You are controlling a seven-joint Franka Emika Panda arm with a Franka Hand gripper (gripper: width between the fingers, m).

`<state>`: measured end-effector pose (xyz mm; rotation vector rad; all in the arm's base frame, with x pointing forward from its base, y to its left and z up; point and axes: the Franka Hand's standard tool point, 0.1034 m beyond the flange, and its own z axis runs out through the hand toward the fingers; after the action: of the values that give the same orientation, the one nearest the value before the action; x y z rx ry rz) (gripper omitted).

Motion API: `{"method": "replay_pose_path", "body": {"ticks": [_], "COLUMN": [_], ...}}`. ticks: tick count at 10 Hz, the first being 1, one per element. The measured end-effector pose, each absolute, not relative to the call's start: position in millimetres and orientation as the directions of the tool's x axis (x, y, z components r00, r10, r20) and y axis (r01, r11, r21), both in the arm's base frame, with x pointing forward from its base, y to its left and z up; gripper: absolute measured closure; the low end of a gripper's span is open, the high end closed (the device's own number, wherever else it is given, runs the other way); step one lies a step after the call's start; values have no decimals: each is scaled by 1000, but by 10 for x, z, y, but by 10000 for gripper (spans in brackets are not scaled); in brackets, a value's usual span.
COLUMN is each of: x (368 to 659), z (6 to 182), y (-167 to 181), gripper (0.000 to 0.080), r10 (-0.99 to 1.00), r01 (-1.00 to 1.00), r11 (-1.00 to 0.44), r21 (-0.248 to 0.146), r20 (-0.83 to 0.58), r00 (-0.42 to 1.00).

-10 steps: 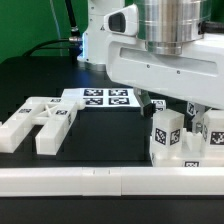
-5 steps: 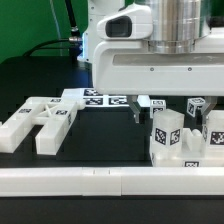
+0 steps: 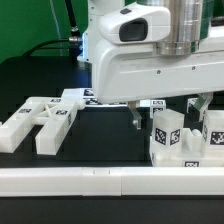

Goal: Assemble chair

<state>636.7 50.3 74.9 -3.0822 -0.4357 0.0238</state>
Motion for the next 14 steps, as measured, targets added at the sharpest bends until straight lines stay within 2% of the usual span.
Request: {"method": "replay_pose_path", "body": {"ticks": [3, 6, 8, 10, 13, 14], "x": [6356, 6355, 6354, 6354, 6354, 6356], "z": [735, 732, 731, 730, 730, 731], "y": [481, 473, 474, 476, 488, 491], "gripper": [151, 163, 512, 511, 511, 511], "r10": [450, 472, 440, 380, 105, -23], "r01": [449, 472, 439, 380, 105, -24], "r11": [-893, -881, -898, -925, -994, -999], "r21": [-24, -24, -24, -25, -22, -33], "r20": [-9, -9, -10, -11, -17, -19], "r00": [893, 881, 898, 925, 994, 1000]}}
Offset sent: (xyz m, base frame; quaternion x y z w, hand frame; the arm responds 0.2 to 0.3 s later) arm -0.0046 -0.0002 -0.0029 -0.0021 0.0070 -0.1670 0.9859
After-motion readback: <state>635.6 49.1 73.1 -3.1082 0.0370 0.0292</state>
